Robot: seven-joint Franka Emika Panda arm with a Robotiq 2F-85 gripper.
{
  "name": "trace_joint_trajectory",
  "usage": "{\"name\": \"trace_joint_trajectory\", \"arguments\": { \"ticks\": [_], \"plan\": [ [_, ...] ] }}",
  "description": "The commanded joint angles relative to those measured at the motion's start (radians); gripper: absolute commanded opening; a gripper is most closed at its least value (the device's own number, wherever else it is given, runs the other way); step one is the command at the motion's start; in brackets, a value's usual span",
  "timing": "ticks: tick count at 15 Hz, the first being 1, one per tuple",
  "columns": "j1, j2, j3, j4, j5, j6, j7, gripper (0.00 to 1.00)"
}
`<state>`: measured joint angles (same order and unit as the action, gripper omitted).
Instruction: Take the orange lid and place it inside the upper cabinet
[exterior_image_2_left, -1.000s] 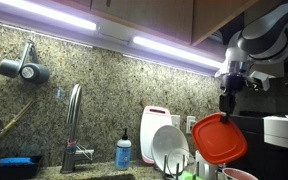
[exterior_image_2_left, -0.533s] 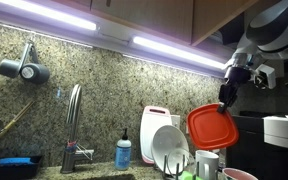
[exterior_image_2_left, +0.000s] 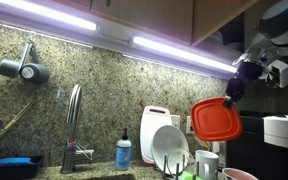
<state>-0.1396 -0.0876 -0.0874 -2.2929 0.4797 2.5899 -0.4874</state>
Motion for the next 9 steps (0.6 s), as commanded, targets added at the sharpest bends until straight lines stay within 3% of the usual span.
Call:
{"name": "trace_joint_trajectory", "arguments": {
  "ticks": [1,8,9],
  "plan": [
    [0.033,-0.095,-0.055,-0.083,0.083,0.031,-0.101,0.04],
    [0.07,-0.22,-0.149,-0.172,0.191,0.03,-0.275,0.04],
    [0.064,-0.158,-0.145,-0.118,0.148,0.003,-0.222,0.14]
  ]
}}
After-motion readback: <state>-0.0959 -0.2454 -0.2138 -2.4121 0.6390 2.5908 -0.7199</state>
